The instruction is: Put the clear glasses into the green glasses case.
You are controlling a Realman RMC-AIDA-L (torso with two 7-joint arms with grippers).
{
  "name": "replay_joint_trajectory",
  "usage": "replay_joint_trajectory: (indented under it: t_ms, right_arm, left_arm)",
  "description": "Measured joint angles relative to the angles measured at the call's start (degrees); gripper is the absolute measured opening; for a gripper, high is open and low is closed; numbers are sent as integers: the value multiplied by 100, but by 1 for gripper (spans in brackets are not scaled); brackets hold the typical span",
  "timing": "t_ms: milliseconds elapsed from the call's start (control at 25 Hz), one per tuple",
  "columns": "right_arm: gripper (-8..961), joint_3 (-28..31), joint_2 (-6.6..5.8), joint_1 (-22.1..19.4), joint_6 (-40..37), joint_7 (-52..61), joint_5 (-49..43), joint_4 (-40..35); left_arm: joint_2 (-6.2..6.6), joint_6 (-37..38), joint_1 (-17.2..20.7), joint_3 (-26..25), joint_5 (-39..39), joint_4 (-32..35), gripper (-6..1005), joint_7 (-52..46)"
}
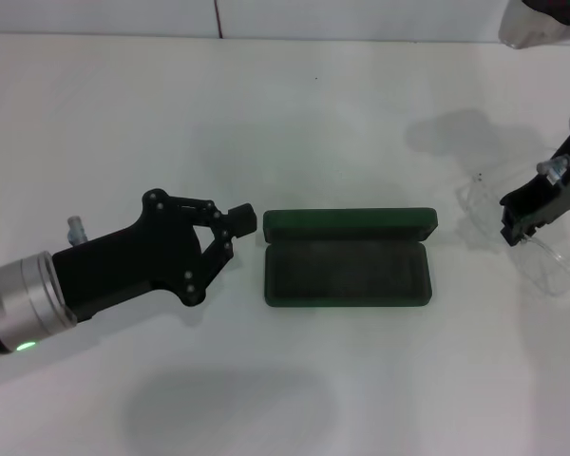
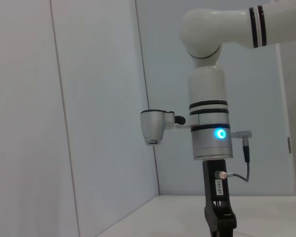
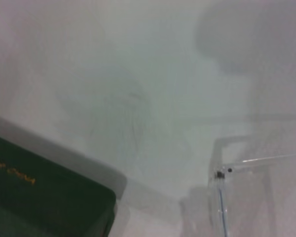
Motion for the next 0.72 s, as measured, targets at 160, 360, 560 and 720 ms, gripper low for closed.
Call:
replay_joint_trajectory:
  t_ms: [160, 360, 560, 720]
  right_arm:
    - [80, -8, 11, -149, -16, -160, 32, -183]
    - [79, -22, 4, -313, -43, -271, 179, -348]
    - [78, 51, -9, -423, -132, -382, 252, -428]
    - [77, 137, -44, -553, -368, -395, 325, -790]
  left_arm:
    - [0, 1, 2, -7, 0, -21, 21, 0]
    - [0, 1, 2, -19, 0, -27, 21, 0]
    - [0, 1, -18, -29, -6, -30, 21, -5]
    - [3, 7, -72, -40, -172, -33, 22, -133]
